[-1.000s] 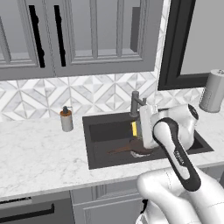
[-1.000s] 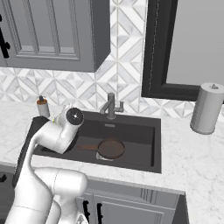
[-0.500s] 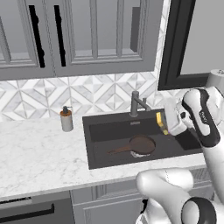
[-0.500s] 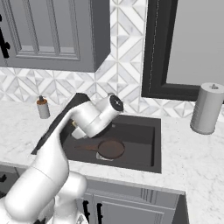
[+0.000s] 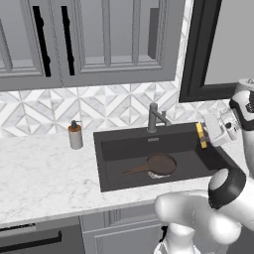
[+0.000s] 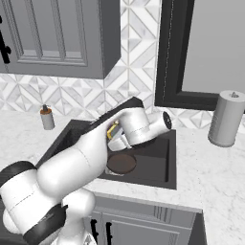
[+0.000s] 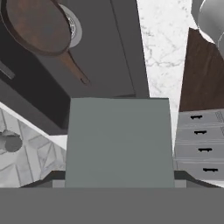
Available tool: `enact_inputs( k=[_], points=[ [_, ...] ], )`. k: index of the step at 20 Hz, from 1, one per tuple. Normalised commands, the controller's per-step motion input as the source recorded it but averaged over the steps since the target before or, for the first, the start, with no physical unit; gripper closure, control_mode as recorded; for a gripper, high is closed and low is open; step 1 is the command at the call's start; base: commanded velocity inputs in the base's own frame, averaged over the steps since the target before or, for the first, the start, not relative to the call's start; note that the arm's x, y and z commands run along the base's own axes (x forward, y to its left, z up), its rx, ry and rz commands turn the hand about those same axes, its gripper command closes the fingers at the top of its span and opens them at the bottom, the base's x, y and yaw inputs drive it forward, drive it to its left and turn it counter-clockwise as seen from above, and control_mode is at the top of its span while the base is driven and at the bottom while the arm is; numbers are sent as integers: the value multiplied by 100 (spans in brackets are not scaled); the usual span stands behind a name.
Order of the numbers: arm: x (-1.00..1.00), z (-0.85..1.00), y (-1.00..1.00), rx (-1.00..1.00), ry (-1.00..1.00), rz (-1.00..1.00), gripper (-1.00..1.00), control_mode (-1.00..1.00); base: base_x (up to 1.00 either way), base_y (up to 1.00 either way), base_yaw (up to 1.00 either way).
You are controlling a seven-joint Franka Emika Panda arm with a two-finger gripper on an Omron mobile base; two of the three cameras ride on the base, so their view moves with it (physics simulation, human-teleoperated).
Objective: Pick the pan and sponge and place them into the sink. Then turn on the water.
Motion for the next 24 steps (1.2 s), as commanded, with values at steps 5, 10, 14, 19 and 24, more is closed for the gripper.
enact_inputs(
  k=[5,10,14,19,24],
  points=[
    [50,-38,-2,-1,0,1,100,-100,0,0,0],
    [11,-41,-5,-1,-1,0,100,-100,0,0,0],
    [0,-35,-2,0,-4,0,100,-100,0,0,0],
    [1,-38,0,-4,0,0,100,-100,0,0,0],
    [1,-39,1,-5,0,0,100,-100,0,0,0]
  ],
)
